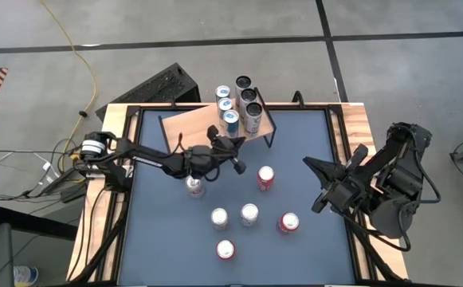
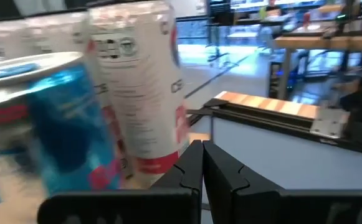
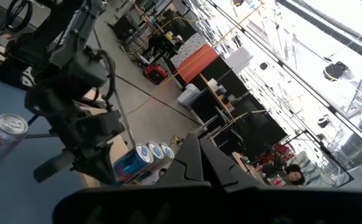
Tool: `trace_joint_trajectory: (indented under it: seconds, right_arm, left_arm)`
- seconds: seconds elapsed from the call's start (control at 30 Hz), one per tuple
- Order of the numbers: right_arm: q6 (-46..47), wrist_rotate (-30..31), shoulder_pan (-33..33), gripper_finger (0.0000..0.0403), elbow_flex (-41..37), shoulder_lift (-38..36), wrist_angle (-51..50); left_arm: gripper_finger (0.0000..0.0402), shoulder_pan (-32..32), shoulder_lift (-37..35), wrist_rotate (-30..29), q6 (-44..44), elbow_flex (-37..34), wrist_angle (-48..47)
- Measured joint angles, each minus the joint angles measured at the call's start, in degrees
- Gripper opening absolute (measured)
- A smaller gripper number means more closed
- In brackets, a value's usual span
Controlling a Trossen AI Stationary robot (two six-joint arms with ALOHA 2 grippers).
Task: Place canned beverage on shelf
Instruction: Put the blue soda can on the shelf aligned with the other blue soda cans
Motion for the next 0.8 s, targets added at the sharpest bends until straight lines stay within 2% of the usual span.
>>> trace_joint_trajectory:
  seconds: [0.1, 0.5, 0.8]
  right_arm:
    - [0.0, 0.0, 0.1, 0.0, 0.0, 0.0, 0.0]
    - [1.3, 0.0, 0.4, 0.0, 0.0, 0.0, -0.1]
    - [1.3, 0.0, 0.4, 0.0, 0.0, 0.0, -0.1]
  left_arm:
    - [0.0, -0.5, 0.0, -4.6, 0.5, 0.0, -0.6]
    - [0.0, -0.3, 0.0, -7.2, 0.0, -0.1, -4.5]
    - [0.0, -0.5, 0.0, -11.5, -1.1, -0.1, -7.7]
